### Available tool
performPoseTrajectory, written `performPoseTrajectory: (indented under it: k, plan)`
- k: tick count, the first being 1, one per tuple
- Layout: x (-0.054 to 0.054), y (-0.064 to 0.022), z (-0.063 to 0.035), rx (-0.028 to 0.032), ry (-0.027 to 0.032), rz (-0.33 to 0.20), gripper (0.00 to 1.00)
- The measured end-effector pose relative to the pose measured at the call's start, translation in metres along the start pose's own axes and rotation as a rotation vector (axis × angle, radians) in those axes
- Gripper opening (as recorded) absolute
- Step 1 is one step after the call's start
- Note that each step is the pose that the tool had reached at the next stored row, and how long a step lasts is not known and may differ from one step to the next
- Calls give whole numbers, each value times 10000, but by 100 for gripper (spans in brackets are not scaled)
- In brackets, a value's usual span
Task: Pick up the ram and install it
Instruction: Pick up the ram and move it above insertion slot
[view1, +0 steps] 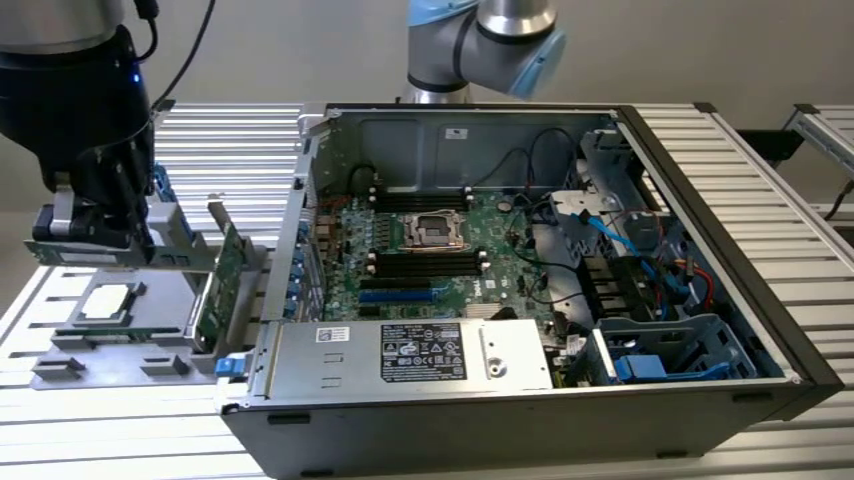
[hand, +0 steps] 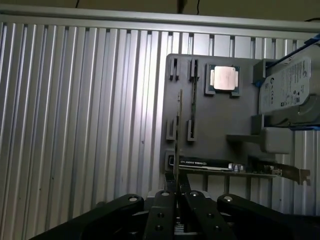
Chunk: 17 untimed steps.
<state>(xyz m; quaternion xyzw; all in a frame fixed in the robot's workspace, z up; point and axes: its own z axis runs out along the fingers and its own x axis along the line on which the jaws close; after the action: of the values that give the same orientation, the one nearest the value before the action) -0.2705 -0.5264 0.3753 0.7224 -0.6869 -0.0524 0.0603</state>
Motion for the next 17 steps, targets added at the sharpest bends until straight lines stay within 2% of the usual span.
performPoseTrajectory:
  k: [5,11,14,17]
  plan:
    - [11,-170,-152,-271,-6,-3,14]
    - [24,-396,-323,-524,-17,-7,14]
    - [31,-521,-393,-584,-21,-8,14]
    - [39,-652,-438,-593,-21,-8,14]
